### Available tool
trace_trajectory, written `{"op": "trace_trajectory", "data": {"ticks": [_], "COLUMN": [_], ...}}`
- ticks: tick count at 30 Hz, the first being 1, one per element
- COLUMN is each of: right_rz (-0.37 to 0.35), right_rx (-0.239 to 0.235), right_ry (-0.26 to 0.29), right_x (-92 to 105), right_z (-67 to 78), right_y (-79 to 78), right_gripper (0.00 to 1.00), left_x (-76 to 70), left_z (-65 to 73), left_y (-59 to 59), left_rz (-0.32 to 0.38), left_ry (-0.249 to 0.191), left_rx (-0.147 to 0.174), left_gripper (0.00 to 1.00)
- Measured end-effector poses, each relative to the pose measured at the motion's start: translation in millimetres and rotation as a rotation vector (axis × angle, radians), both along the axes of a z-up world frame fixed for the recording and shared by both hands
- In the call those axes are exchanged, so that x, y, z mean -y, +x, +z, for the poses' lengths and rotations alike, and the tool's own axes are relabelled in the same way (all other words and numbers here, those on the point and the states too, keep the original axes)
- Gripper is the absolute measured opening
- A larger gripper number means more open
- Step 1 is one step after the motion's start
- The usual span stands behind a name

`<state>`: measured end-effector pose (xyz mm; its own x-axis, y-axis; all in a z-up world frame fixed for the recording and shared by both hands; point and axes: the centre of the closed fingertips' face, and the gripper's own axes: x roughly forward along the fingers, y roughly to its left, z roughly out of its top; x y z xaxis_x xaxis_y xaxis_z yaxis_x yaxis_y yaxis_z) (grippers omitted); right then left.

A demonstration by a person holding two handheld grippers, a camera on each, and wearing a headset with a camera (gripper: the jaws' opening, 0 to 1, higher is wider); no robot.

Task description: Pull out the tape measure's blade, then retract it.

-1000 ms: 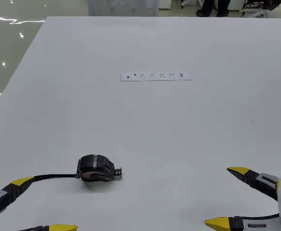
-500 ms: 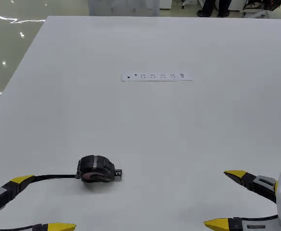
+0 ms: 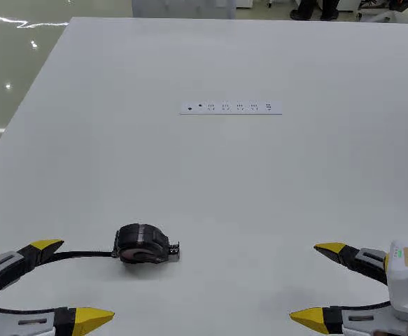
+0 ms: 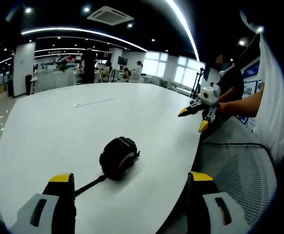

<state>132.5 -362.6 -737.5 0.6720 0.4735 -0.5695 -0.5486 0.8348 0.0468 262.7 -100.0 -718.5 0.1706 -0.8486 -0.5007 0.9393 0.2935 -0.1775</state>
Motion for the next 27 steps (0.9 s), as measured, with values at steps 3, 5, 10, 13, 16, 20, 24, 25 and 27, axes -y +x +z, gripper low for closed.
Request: {"op": "trace_trajectory", "data": {"ticks": [3, 5, 10, 13, 16, 20, 24, 25, 27], "right_rz": [0.015, 0.024, 0.057, 0.081, 0.102, 0.132, 0.16, 0.164, 0.174], "right_rx": [-0.002, -0.006, -0.004, -0.01, -0.013, -0.018, -0.024, -0.024, -0.023], "right_ry": [0.0, 0.002, 0.02, 0.009, 0.012, 0.009, 0.01, 0.009, 0.009], "right_x": [-1.7, -2.7, -8.9, -12.0, -16.0, -22.5, -27.5, -28.2, -30.2], "right_z": [-4.5, -7.0, -7.3, -10.9, -13.1, -17.3, -18.8, -18.8, -18.5], "right_y": [5.6, 9.4, 18.8, 23.6, 29.4, 37.1, 44.6, 46.0, 49.4], "right_gripper": [0.73, 0.73, 0.72, 0.71, 0.71, 0.71, 0.69, 0.69, 0.69], "left_x": [2.6, 3.4, 8.3, 10.1, 12.8, 17.7, 22.7, 23.7, 26.4], "left_z": [-3.7, -6.9, -11.3, -16.1, -20.4, -25.4, -30.5, -31.2, -32.0], "left_y": [4.1, 8.1, 15.2, 17.9, 19.9, 22.2, 24.7, 24.8, 23.9], "left_rz": [-0.015, -0.023, -0.051, -0.075, -0.101, -0.135, -0.17, -0.177, -0.197], "left_ry": [0.008, 0.013, 0.024, 0.046, 0.063, 0.083, 0.101, 0.103, 0.116], "left_rx": [0.001, 0.0, -0.009, -0.01, -0.007, -0.01, -0.01, -0.011, -0.01], "left_gripper": [0.92, 0.92, 0.9, 0.89, 0.88, 0.86, 0.85, 0.84, 0.84]}}
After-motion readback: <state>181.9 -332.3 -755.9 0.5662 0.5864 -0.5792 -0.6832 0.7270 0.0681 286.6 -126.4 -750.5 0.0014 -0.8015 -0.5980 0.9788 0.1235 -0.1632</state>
